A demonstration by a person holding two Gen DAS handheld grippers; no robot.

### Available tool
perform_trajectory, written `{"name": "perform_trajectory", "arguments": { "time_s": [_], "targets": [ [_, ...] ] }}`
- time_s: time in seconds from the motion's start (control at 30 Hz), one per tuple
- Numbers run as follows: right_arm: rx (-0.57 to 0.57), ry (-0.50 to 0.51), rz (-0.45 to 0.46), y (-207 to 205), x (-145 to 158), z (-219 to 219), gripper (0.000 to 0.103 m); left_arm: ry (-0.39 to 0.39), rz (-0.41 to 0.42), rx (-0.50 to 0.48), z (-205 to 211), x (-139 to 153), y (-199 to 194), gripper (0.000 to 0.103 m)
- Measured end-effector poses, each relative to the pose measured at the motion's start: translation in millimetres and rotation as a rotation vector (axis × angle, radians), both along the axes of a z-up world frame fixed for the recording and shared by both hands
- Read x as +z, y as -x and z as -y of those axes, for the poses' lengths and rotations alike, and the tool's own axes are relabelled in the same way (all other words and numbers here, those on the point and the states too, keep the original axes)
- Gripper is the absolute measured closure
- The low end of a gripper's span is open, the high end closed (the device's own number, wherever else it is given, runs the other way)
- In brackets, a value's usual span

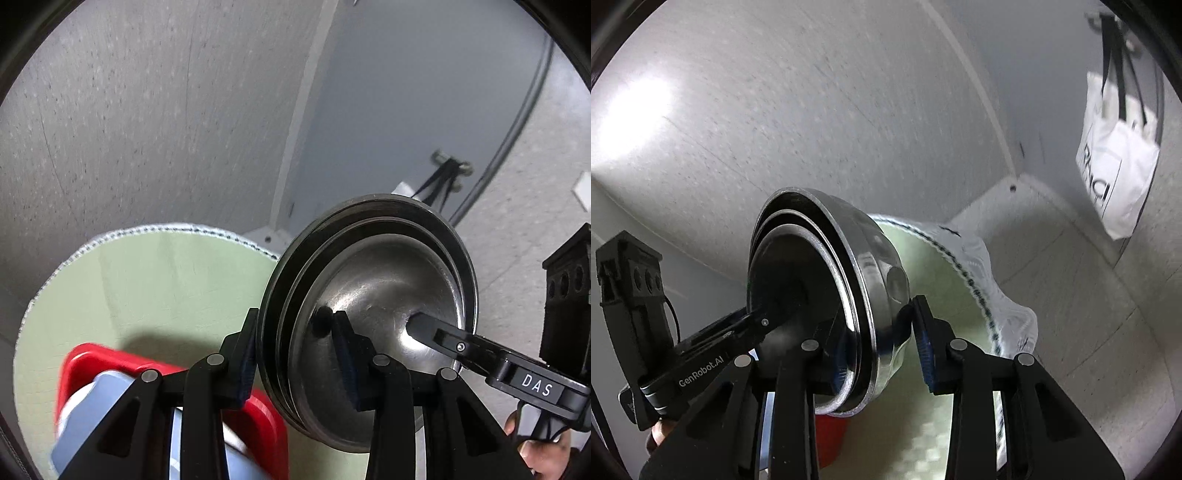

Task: Organize plates and bowls

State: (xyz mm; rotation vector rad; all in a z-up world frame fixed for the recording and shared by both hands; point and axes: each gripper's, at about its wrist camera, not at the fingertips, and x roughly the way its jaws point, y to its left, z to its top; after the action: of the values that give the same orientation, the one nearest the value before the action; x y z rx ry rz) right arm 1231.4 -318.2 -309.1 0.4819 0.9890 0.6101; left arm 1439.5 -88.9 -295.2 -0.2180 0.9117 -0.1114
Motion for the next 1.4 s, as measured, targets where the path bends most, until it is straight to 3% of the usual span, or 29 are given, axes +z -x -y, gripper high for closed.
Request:
{"name": "perform_trajectory", "arguments": {
  "time_s": [0.23,0.5,0.73,0.8,1.03,1.13,1.17,1.23,1.4],
  "targets": [
    [0.011,-0.009,0.049,65,35,-44,0.072,-0.018,0.049,-0.003,-59,24,83,0.069],
    [0.079,0.011,0.002,112,16,-106,0.072,-0.023,-0.005,0.052,-113,4,167,0.069],
    [0.102,0.093,-0.058,126,-19,-144,0.072,-0.027,-0.105,0.095,-143,-34,183,0.069],
    [0.100,0.129,-0.061,125,-26,-152,0.072,-0.031,-0.120,0.102,-142,-40,172,0.069],
    [0.057,0.214,-0.051,129,-35,-158,0.071,-0.055,-0.105,0.095,-121,-47,148,0.071],
    [0.037,0.219,-0.022,136,-31,-158,0.064,-0.032,-0.066,0.104,-120,-46,159,0.065],
    [0.030,0.223,-0.004,139,-28,-157,0.063,-0.032,-0.058,0.106,-122,-51,163,0.055],
    [0.020,0.224,0.041,150,-18,-157,0.043,-0.046,-0.023,0.120,-120,-48,174,0.044],
    [-0.007,0.238,0.158,191,9,-147,0.041,-0.094,0.078,0.167,-112,-30,212,0.038]
  ]
}}
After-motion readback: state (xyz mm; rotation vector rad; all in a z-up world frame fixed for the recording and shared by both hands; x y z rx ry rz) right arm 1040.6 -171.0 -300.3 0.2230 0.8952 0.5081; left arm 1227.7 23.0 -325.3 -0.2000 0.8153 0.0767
